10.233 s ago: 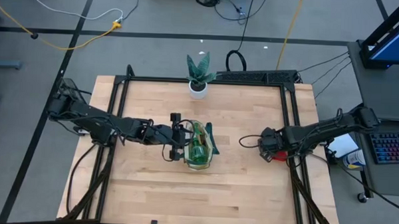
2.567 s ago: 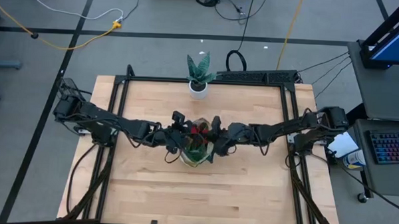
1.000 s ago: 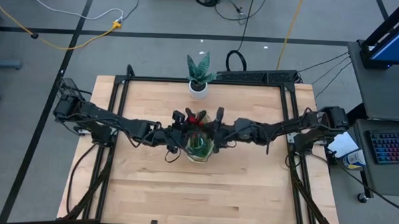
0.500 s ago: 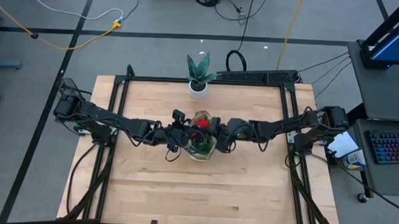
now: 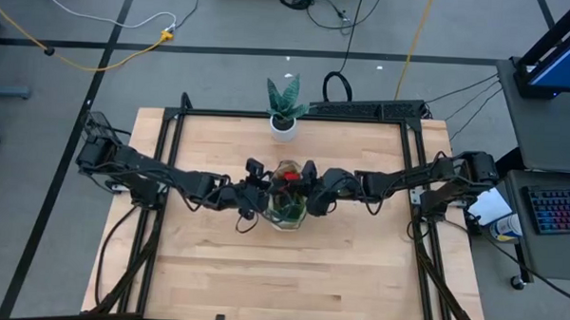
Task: Pick & Place Garden tools in Gardening bag
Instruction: Put the red gloves into the gardening bag
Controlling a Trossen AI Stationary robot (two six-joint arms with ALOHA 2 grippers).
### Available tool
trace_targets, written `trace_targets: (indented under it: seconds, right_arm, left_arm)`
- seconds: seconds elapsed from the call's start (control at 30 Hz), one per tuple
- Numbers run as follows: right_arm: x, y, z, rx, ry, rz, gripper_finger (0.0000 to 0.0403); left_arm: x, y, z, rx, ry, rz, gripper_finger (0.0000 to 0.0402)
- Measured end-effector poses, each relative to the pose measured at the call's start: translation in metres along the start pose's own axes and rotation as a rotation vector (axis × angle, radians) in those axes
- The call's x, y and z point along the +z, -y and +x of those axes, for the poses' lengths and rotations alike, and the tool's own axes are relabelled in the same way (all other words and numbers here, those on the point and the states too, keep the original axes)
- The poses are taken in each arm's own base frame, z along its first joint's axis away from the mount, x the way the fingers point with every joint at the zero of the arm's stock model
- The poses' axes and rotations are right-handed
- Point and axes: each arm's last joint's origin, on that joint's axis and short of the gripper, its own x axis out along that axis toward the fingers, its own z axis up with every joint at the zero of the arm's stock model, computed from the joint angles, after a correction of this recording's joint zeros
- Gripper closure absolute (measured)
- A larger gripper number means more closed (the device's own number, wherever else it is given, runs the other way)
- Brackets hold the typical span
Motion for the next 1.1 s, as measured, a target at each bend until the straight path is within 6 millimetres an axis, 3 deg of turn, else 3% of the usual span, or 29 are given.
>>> trace_targets:
  seconds: [0.27, 0.53, 0.73, 1.1]
  right_arm:
    - [0.000, 0.000, 0.000, 0.000, -0.002, 0.036, 0.0292]
    - [0.000, 0.000, 0.000, -0.004, 0.001, 0.037, 0.0277]
    - [0.000, 0.000, 0.000, -0.004, 0.003, 0.050, 0.0283]
    - [0.001, 0.000, 0.000, -0.011, 0.009, 0.054, 0.0284]
  left_arm:
    - [0.009, 0.004, -0.021, 0.035, 0.048, -0.029, 0.0346]
    - [0.026, -0.019, -0.059, 0.102, 0.306, -0.236, 0.0340]
    - [0.023, -0.034, -0.040, -0.045, 0.415, -0.416, 0.0339]
    - [0.002, -0.050, -0.002, -0.196, 0.392, -0.590, 0.0340]
